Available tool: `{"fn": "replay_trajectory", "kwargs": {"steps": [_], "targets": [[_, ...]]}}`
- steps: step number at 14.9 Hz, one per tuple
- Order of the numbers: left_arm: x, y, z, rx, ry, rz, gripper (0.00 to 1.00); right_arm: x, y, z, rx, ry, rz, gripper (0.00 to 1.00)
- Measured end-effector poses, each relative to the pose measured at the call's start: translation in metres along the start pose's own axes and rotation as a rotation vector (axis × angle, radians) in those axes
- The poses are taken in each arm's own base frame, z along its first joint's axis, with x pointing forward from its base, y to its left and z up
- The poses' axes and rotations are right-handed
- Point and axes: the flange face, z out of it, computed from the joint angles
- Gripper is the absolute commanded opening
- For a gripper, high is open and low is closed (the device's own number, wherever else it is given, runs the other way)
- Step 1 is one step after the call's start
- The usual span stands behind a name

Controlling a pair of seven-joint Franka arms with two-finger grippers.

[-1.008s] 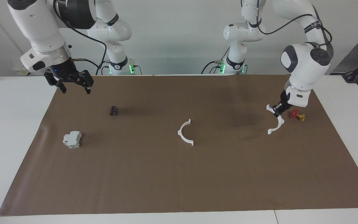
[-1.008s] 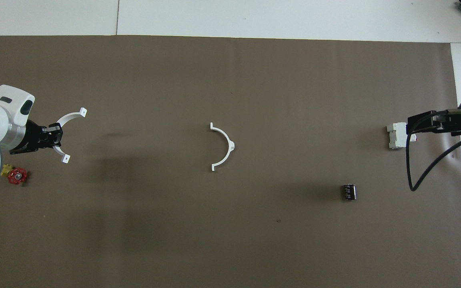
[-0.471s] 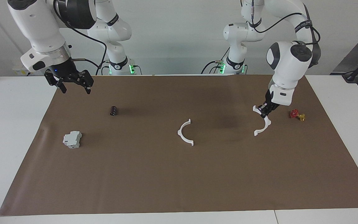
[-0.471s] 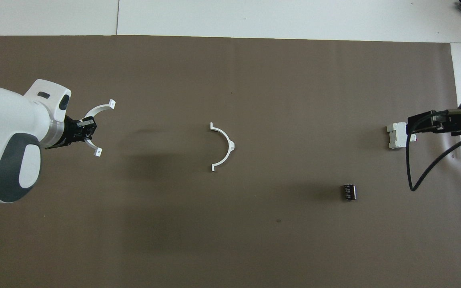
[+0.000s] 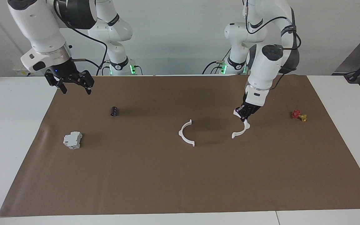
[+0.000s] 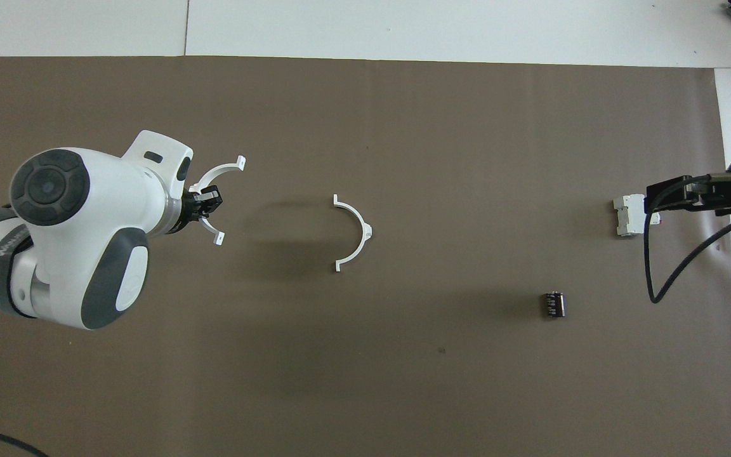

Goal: Assemble drain pipe with both arms
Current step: 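Carry the clamp half with the left gripper toward the placed half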

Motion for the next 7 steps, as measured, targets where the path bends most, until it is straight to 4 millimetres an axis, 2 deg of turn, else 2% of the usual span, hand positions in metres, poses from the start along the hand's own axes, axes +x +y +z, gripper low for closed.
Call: {"fn": "replay_trajectory", "kwargs": {"steps": [3, 7], "targets": [[-0.019, 0.033, 0.022, -0.019, -0.002, -0.047, 0.0, 0.0, 0.004, 0.0, 0.0, -0.001, 0.007, 1.0], [-0.033, 0.037, 0.044, -0.017, -0.013, -0.096, 0.0, 0.0, 0.007, 0.0, 0.0, -0.001, 0.013, 1.0]]}}
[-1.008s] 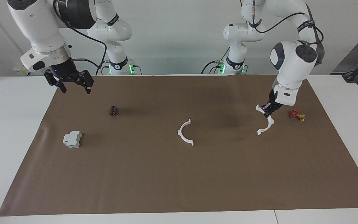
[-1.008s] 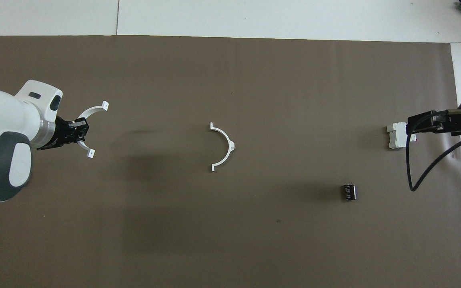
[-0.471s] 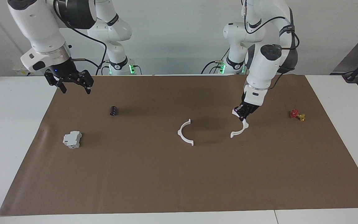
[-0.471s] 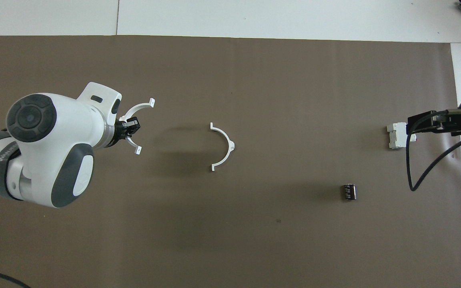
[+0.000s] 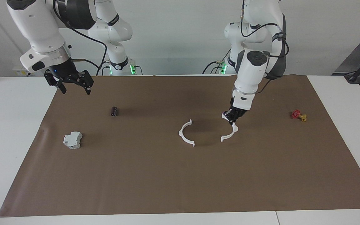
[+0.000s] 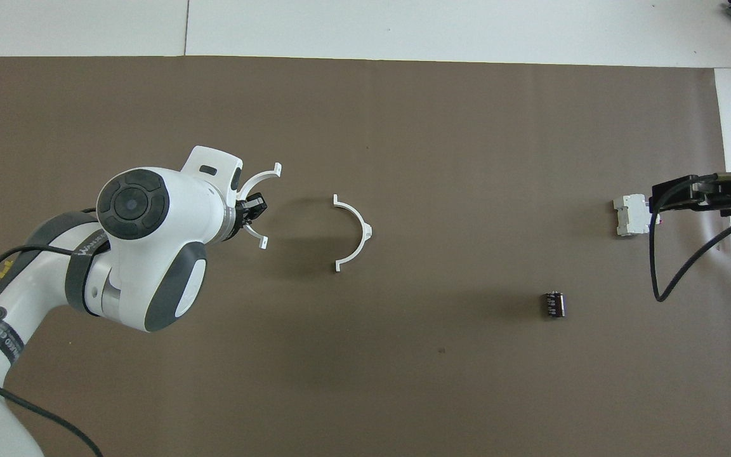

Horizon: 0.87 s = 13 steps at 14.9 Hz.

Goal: Assemble drain pipe with both arms
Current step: 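Carry the clamp half with the left gripper toward the placed half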

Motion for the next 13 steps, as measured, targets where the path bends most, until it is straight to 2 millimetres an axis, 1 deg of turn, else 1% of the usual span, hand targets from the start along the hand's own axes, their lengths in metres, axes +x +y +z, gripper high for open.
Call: {"fn": "replay_trajectory", "kwargs": {"steps": [4, 6, 10, 11, 13], "targets": [[-0.015, -0.003, 0.016, 0.02, -0.019, -0.048, 0.0, 0.0, 0.0, 0.0, 0.0, 0.0, 0.0, 1.0], [-0.024, 0.002, 0.03, 0.026, -0.028, -0.105, 0.0, 0.0, 0.0, 0.0, 0.0, 0.0, 0.0, 1.0], [-0.051, 0.024, 0.079, 0.052, -0.006, -0.18, 0.0, 0.0, 0.0, 0.0, 0.0, 0.0, 0.0, 1.0], [-0.055, 0.028, 0.085, 0.052, -0.004, -0.192, 0.0, 0.0, 0.0, 0.0, 0.0, 0.0, 0.0, 1.0], [-0.058, 0.033, 0.083, 0.046, 0.001, -0.207, 0.0, 0.0, 0.0, 0.0, 0.0, 0.0, 0.0, 1.0]]}}
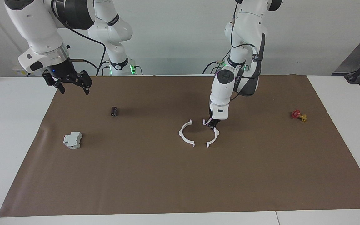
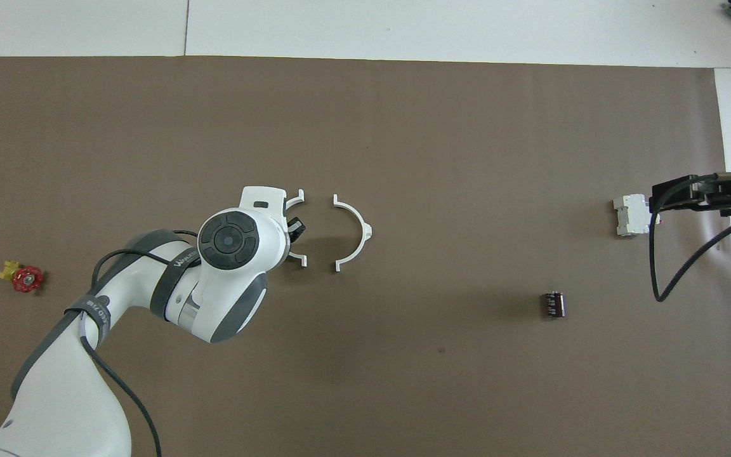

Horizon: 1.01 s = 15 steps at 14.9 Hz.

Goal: Assemble drain pipe with both arms
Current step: 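Carry the clamp half with the left gripper toward the placed half, then press the held clamp half against the placed half with the left gripper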

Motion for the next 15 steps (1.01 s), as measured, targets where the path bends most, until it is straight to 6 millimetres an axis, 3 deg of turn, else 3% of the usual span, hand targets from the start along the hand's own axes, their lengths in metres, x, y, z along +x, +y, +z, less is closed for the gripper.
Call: {"fn": "replay_trajectory", "kwargs": {"steps": [9, 15], "targets": [[-0.025, 0.015, -0.006, -0.014, 0.0, -0.005, 0.0, -0.002, -0.003, -0.002, -0.005, -0.013, -0.008, 1.0], [-0.024, 0.019, -0.002, -0.013, -0.002, -0.023, 0.0, -0.003, 0.001, -0.004, -0.009, -0.016, -0.003, 1.0]]}}
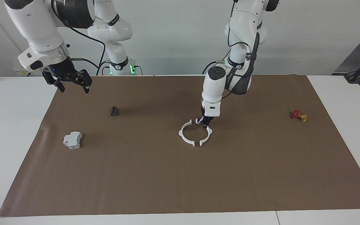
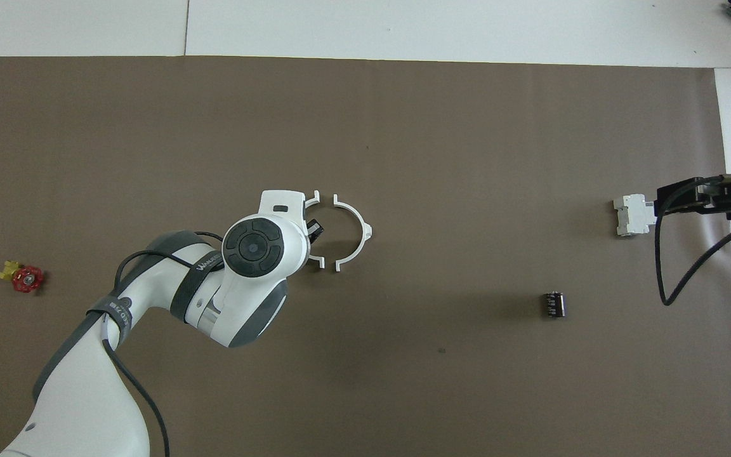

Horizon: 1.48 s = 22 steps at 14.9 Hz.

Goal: Assemble drain pipe with both arms
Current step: 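Press the held clamp half against the placed half with the left gripper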

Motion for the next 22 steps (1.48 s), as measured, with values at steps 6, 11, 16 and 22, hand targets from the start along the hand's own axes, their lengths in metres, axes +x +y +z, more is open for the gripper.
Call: {"fn": "replay_trajectory", "kwargs": {"steps": [6, 11, 16, 22], "targets": [[-0.009, 0.009, 0.001, -0.005, -0.003, -0.001, 0.0, 0.0, -0.005, 0.0, 0.0, 0.0, -0.009, 1.0], [-0.012, 0.011, 0.001, -0.005, -0.003, -0.008, 0.0, 0.0, -0.002, 0.0, 0.0, 0.0, -0.003, 1.0], [-0.011, 0.011, 0.002, -0.005, -0.002, -0.011, 0.0, 0.0, -0.001, 0.0, 0.0, 0.0, -0.001, 1.0], [-0.013, 0.011, 0.002, 0.002, 0.02, 0.019, 0.0, 0.0, 0.0, 0.0, 0.0, 0.0, 0.0, 1.0]]}}
